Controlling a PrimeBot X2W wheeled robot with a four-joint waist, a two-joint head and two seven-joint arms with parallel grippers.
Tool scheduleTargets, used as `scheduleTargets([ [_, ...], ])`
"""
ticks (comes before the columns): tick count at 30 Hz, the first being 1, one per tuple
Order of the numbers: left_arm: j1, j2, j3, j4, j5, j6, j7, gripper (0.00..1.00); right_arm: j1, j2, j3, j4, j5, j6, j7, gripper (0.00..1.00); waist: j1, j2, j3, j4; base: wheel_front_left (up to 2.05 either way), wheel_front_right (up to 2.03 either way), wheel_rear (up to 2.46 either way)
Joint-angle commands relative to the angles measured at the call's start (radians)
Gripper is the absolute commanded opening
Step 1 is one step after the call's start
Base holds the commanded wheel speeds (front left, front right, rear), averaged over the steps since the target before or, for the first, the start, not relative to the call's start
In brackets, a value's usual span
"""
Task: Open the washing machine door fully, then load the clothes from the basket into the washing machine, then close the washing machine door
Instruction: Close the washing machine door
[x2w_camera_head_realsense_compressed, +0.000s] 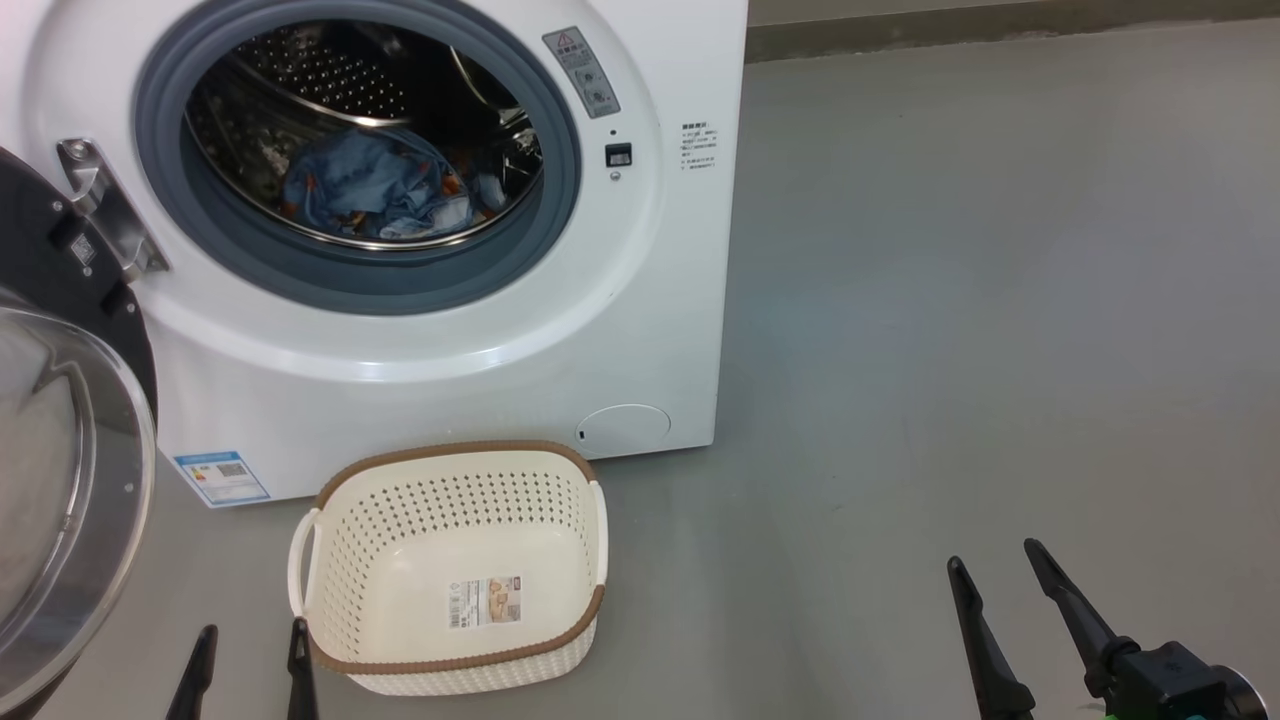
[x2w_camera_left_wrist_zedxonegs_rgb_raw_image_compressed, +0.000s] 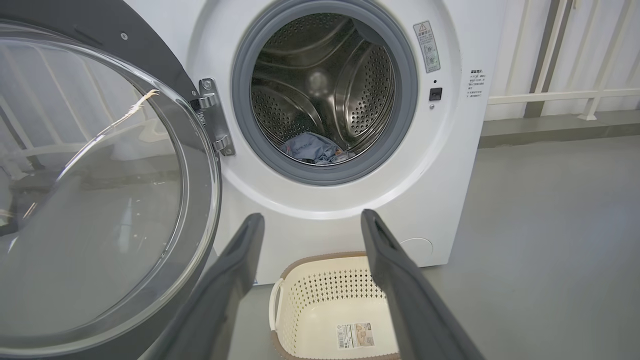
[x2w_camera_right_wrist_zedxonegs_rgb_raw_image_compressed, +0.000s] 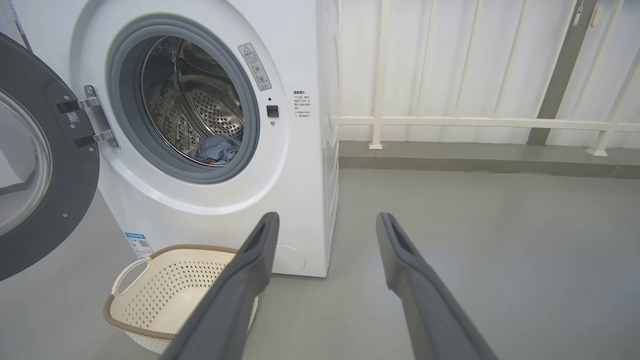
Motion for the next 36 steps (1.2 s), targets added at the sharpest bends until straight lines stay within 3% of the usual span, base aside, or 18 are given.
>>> scheduleTargets([
  [1, -0.042, 0.011, 0.041, -0.029, 0.010, -0.002, -0.012, 1.00, -0.014, -0.006, 0.020, -0.025, -0.014, 0.003, -0.003, 1.00, 0.0000, 0.0000, 0.000, 0.000, 0.00, 0.00, 0.00],
  [20, -0.049, 0.005, 0.044, -0.034, 0.020, -0.004, -0.012, 1.00, -0.006, -0.002, -0.003, -0.033, -0.021, 0.003, -0.005, 1.00, 0.0000, 0.0000, 0.006, 0.029, 0.00, 0.00, 0.00],
  [36, -0.068, -0.015, 0.053, -0.050, 0.026, -0.005, -0.012, 1.00, -0.027, -0.005, 0.000, -0.048, -0.027, 0.003, 0.002, 1.00, 0.0000, 0.0000, 0.039, 0.218, 0.00, 0.00, 0.00],
])
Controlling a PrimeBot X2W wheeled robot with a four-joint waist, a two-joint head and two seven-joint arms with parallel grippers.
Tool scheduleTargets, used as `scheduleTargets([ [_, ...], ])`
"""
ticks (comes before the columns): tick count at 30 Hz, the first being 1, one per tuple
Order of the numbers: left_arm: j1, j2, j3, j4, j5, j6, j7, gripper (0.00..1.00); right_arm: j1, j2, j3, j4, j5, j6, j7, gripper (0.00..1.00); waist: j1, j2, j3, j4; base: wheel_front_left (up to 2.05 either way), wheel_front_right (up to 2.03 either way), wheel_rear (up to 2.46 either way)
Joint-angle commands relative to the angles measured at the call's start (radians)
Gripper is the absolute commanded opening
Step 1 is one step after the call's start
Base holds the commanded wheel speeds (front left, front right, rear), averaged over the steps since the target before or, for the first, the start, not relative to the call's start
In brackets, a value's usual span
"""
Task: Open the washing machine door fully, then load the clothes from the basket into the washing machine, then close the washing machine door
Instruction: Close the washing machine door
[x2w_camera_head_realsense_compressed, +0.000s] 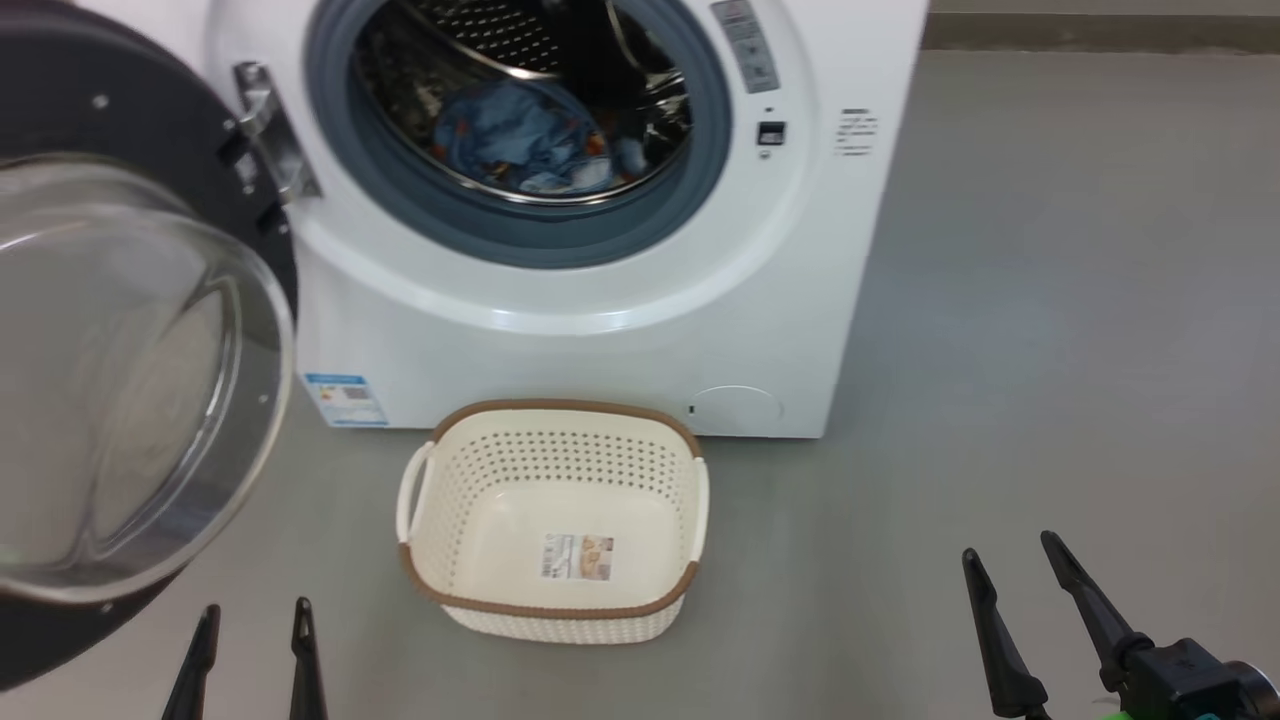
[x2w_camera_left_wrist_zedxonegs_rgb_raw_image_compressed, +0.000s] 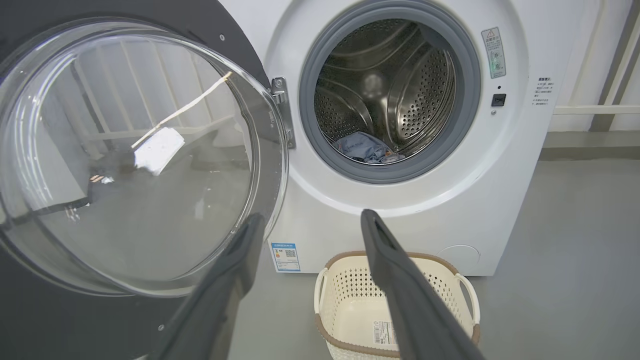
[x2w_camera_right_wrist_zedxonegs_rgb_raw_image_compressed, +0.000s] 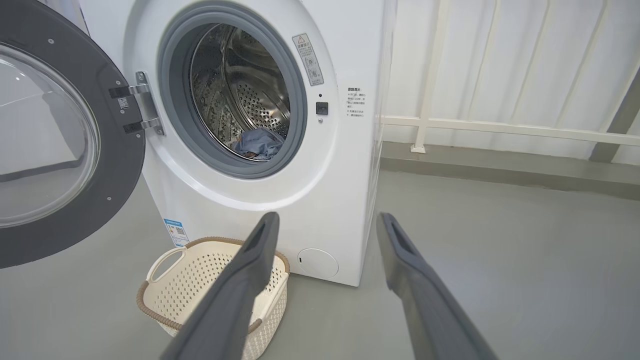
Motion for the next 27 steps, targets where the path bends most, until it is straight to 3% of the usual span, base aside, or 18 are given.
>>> scheduleTargets([
  [1, -0.053, 0.008, 0.041, -0.027, 0.006, 0.000, -0.012, 1.00, -0.029, -0.010, 0.030, -0.028, 0.000, 0.003, 0.002, 1.00, 0.0000, 0.0000, 0.012, 0.066, 0.00, 0.00, 0.00],
  [10, -0.062, -0.015, 0.050, -0.024, 0.014, -0.012, -0.012, 1.00, -0.045, -0.020, 0.049, -0.026, 0.002, 0.003, 0.011, 1.00, 0.0000, 0.0000, 0.014, 0.224, 0.00, 0.00, 0.00],
  [18, -0.059, -0.032, 0.057, -0.008, 0.021, -0.031, -0.012, 1.00, -0.045, -0.022, 0.071, -0.018, 0.006, 0.003, 0.013, 1.00, 0.0000, 0.0000, -0.001, 0.319, 0.00, 0.00, 0.00],
  [27, -0.052, -0.040, 0.065, 0.000, 0.030, -0.043, -0.012, 1.00, -0.045, -0.019, 0.087, -0.006, 0.010, 0.003, 0.010, 1.00, 0.0000, 0.0000, -0.016, 0.339, 0.00, 0.00, 0.00],
])
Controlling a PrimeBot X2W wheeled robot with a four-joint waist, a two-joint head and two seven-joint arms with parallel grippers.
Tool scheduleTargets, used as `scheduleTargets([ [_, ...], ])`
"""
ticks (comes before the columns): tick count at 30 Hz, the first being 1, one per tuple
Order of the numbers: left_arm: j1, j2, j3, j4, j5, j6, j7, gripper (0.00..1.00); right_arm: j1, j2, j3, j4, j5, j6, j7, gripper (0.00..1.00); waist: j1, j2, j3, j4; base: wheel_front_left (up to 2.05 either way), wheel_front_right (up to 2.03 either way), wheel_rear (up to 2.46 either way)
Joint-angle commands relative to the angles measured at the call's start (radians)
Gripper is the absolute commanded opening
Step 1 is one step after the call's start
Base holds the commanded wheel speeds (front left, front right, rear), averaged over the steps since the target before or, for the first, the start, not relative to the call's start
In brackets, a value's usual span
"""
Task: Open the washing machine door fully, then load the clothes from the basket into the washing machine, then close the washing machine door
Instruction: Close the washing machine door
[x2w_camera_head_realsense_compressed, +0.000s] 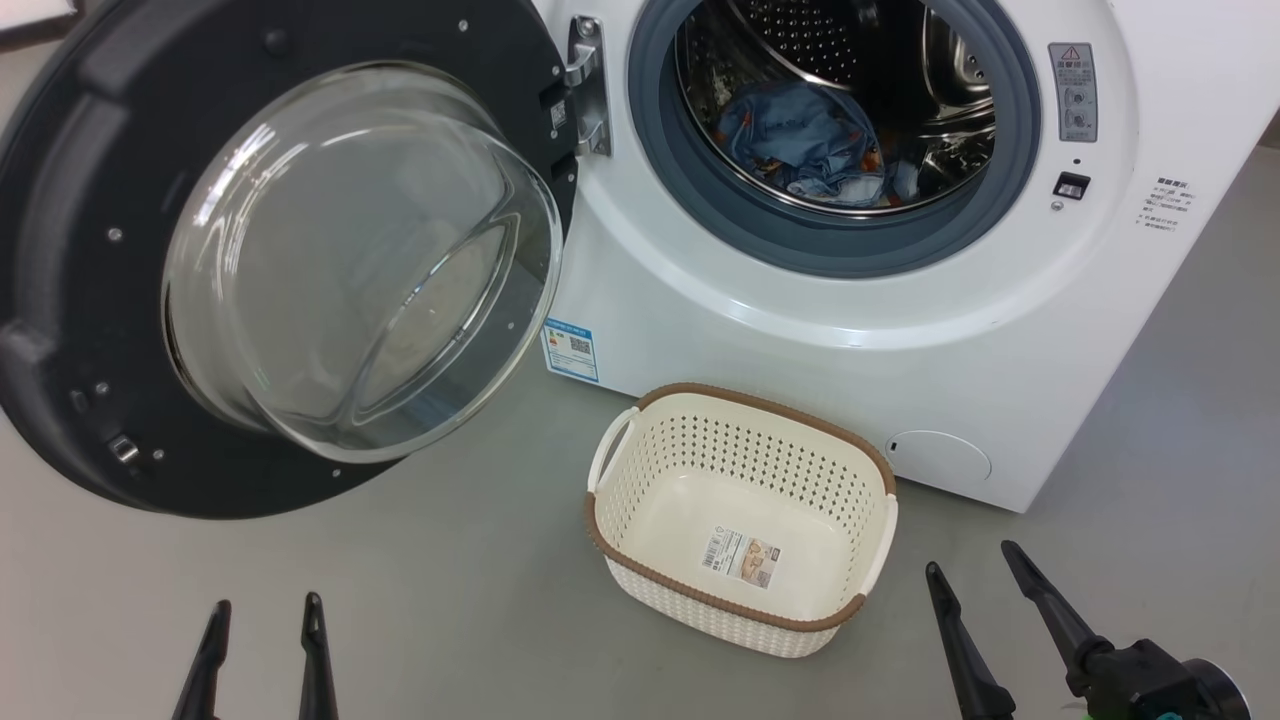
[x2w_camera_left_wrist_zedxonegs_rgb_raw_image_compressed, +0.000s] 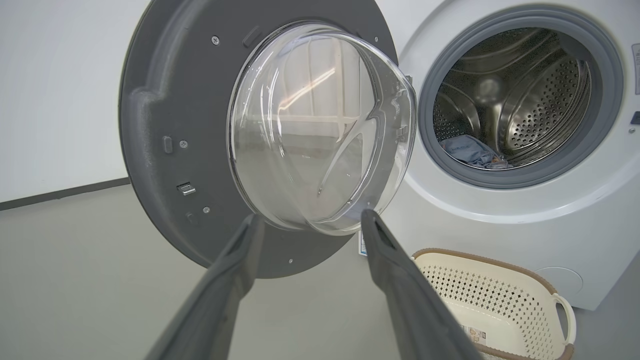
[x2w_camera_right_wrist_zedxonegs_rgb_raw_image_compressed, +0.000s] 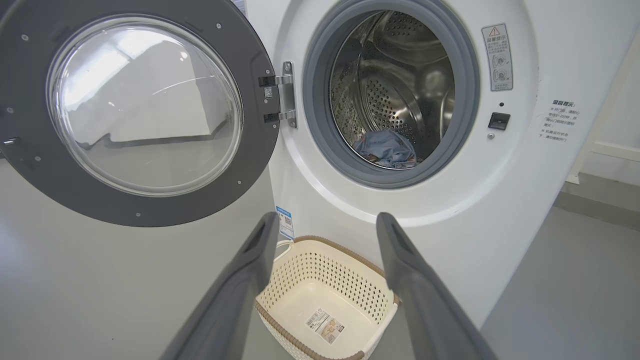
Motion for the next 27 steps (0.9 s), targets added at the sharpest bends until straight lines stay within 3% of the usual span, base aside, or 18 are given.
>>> scheduleTargets([
  [1, -0.040, 0.005, 0.041, -0.017, 0.012, -0.006, -0.012, 1.00, -0.041, -0.009, 0.031, -0.019, 0.011, 0.003, -0.006, 1.00, 0.0000, 0.0000, -0.006, 0.001, 0.00, 0.00, 0.00],
  [17, -0.035, 0.000, 0.053, -0.015, 0.020, -0.020, -0.012, 1.00, -0.037, -0.007, 0.045, -0.009, 0.017, 0.003, -0.011, 1.00, 0.0000, 0.0000, -0.012, -0.007, 0.00, 0.00, 0.00],
  [18, -0.035, -0.002, 0.053, -0.015, 0.020, -0.021, -0.012, 0.90, -0.036, -0.007, 0.044, -0.009, 0.017, 0.003, -0.011, 1.00, 0.0000, 0.0000, -0.011, -0.006, 0.00, 0.00, 0.00],
  [20, -0.036, -0.004, 0.053, -0.015, 0.020, -0.023, -0.012, 0.04, -0.037, -0.009, 0.043, -0.009, 0.018, 0.003, -0.011, 1.00, 0.0000, 0.0000, -0.010, -0.004, 0.00, 0.00, 0.00],
  [21, -0.036, -0.006, 0.053, -0.014, 0.019, -0.025, -0.012, 0.00, -0.037, -0.009, 0.043, -0.009, 0.018, 0.003, -0.011, 1.00, 0.0000, 0.0000, -0.009, -0.004, 0.00, 0.00, 0.00],
  [27, -0.035, -0.009, 0.057, -0.014, 0.012, -0.043, -0.012, 0.00, -0.040, -0.008, 0.045, -0.011, 0.017, 0.003, -0.011, 1.00, 0.0000, 0.0000, -0.005, -0.005, 0.00, 0.00, 0.00],
])
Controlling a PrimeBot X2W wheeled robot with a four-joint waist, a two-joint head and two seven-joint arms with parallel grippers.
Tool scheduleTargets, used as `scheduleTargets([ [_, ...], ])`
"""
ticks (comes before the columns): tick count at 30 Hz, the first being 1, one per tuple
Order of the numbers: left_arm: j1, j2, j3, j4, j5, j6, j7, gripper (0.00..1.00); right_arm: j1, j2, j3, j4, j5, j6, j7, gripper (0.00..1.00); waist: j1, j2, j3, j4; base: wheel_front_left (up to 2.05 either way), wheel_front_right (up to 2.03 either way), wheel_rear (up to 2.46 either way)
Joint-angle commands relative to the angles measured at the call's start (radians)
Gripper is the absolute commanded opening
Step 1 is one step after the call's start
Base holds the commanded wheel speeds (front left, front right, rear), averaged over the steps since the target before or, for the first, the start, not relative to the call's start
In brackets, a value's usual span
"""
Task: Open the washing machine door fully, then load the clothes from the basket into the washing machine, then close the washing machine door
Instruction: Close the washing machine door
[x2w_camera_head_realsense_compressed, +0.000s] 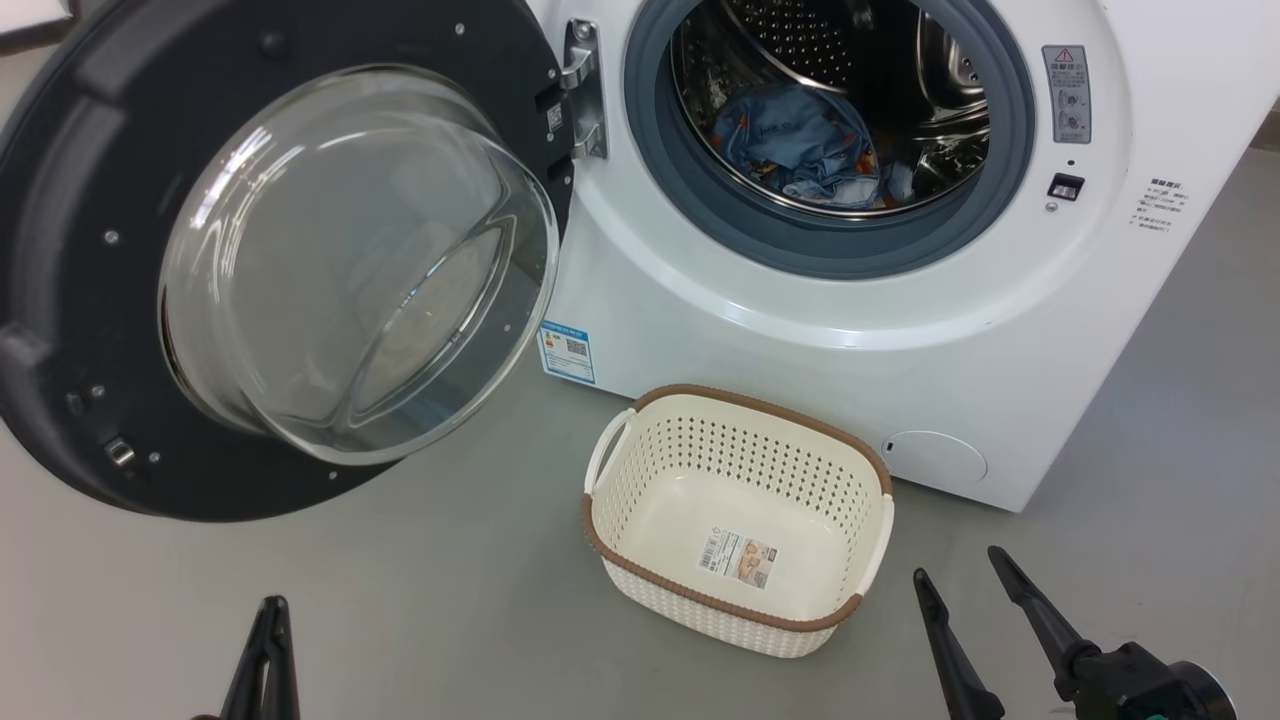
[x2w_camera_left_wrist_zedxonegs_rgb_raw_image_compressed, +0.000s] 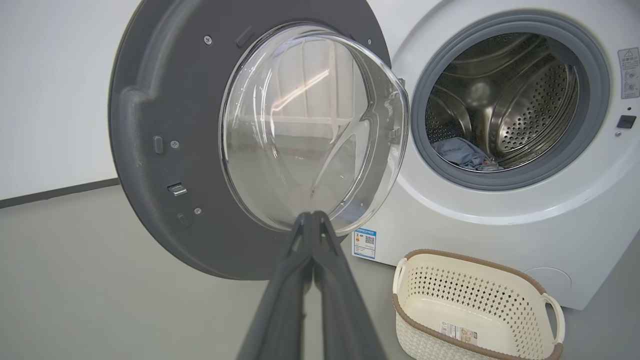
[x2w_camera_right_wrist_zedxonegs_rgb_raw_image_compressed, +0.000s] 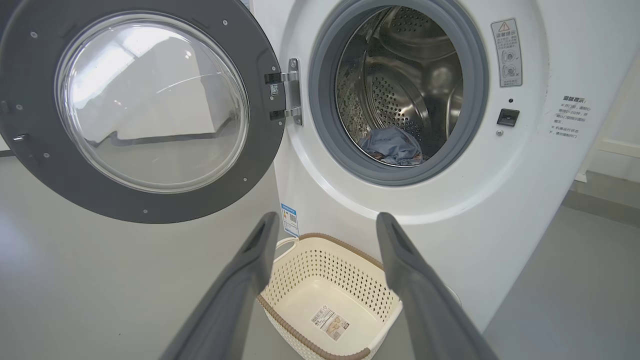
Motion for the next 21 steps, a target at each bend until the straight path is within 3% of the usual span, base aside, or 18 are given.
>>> scheduleTargets([
  [1, -0.038, 0.006, 0.040, -0.022, 0.002, -0.012, -0.012, 0.00, -0.040, -0.008, 0.025, -0.024, 0.015, 0.003, -0.010, 1.00, 0.0000, -0.0001, 0.001, 0.000, 0.00, 0.00, 0.00],
  [5, -0.049, -0.002, 0.048, -0.047, -0.016, -0.042, -0.012, 0.00, -0.039, -0.007, 0.023, -0.027, 0.013, 0.003, -0.010, 1.00, 0.0000, -0.0001, 0.005, 0.001, 0.00, 0.00, 0.00],
  [8, -0.063, -0.040, 0.070, -0.096, -0.100, -0.111, -0.012, 0.00, -0.039, -0.008, 0.021, -0.030, 0.012, 0.003, -0.009, 1.00, 0.0000, -0.0001, 0.009, 0.005, 0.00, 0.00, 0.00],
  [11, -0.073, -0.088, 0.111, -0.140, -0.263, -0.214, -0.012, 0.00, -0.039, -0.010, 0.019, -0.034, 0.011, 0.003, -0.006, 1.00, 0.0000, -0.0001, 0.013, 0.007, 0.00, 0.00, 0.00],
  [13, -0.084, -0.104, 0.130, -0.159, -0.385, -0.257, -0.012, 0.00, -0.041, -0.013, 0.017, -0.038, 0.011, 0.003, -0.003, 1.00, 0.0000, -0.0001, 0.016, 0.009, 0.00, 0.00, 0.00],
  [18, -0.140, -0.120, 0.164, -0.239, -0.816, -0.290, 0.000, 0.00, -0.043, -0.017, 0.014, -0.047, 0.010, 0.003, 0.004, 1.00, 0.0000, -0.0001, 0.025, 0.009, 0.00, 0.00, 0.00],
  [21, -0.187, -0.086, 0.216, -0.316, -1.041, -0.291, 0.025, 0.00, -0.045, -0.020, 0.013, -0.052, 0.010, 0.003, 0.008, 1.00, 0.0000, -0.0001, 0.033, 0.009, 0.00, 0.00, 0.00],
])
